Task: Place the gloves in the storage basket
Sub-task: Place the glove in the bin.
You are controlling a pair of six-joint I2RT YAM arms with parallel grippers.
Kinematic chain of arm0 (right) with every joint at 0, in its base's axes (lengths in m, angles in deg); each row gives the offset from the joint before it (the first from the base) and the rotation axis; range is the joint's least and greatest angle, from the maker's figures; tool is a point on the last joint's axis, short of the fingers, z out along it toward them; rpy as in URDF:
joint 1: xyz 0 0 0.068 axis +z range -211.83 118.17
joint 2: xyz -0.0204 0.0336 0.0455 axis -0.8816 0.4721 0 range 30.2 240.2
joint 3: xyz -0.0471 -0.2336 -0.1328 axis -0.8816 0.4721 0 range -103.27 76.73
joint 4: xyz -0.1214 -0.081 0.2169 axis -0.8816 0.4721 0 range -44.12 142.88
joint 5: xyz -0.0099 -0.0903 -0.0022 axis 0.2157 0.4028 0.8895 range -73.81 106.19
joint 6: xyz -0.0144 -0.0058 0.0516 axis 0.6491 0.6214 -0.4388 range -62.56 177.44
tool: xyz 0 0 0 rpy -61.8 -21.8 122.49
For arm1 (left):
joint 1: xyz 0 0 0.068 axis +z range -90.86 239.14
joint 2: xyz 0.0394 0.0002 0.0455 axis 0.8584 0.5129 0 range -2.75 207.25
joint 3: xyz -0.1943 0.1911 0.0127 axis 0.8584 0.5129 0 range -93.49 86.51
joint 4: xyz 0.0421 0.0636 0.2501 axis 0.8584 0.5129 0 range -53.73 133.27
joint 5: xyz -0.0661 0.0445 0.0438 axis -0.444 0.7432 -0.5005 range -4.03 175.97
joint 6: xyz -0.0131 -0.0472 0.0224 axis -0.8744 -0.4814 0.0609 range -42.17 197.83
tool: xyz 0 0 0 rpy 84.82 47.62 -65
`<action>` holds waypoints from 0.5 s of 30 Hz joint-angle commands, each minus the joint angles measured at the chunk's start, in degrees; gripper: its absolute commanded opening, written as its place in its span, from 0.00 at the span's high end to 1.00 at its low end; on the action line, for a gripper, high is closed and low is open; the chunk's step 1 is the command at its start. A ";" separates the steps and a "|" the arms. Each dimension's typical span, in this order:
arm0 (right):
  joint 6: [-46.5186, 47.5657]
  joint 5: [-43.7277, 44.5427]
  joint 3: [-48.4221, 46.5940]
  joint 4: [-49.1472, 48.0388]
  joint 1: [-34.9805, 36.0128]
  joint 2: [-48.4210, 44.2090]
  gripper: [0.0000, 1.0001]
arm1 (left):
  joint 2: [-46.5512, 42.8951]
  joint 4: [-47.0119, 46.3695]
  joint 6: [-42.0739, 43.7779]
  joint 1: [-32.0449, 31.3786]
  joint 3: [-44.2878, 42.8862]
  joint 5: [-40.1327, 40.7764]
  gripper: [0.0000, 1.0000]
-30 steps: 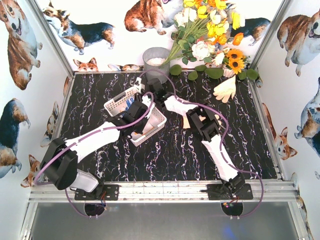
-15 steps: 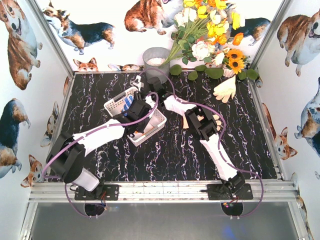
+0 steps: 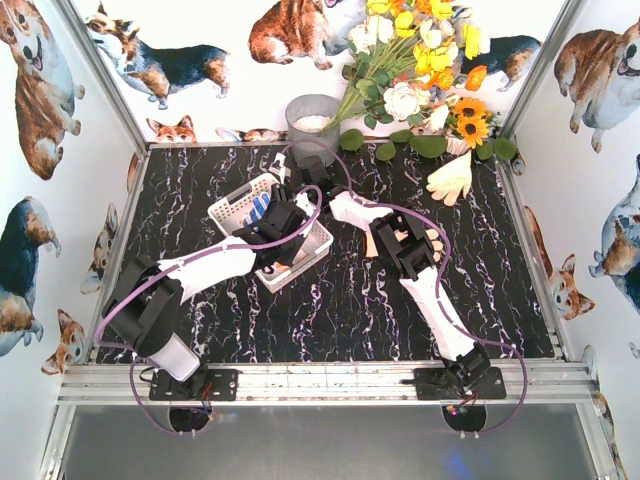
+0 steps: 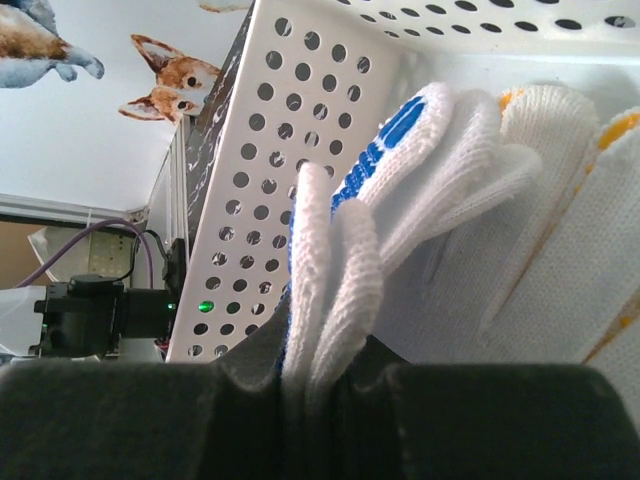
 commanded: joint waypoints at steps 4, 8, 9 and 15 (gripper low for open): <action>2.46 5.51 -0.09 -7.68 -1.75 -2.09 1.00 | 1.82 -0.27 -3.12 -1.83 -0.14 -9.52 1.00; 2.48 5.56 0.47 -7.72 -2.23 -2.46 1.00 | 3.11 -1.52 -3.69 -1.84 -0.34 -11.59 1.00; 2.45 5.44 0.51 -7.76 -2.32 -2.46 1.00 | 3.09 -1.28 -3.75 -1.84 -0.35 -11.62 1.00; 2.45 4.95 1.34 -8.48 -2.41 -2.73 0.98 | 5.47 -2.11 -3.87 -1.79 -0.12 -11.80 1.00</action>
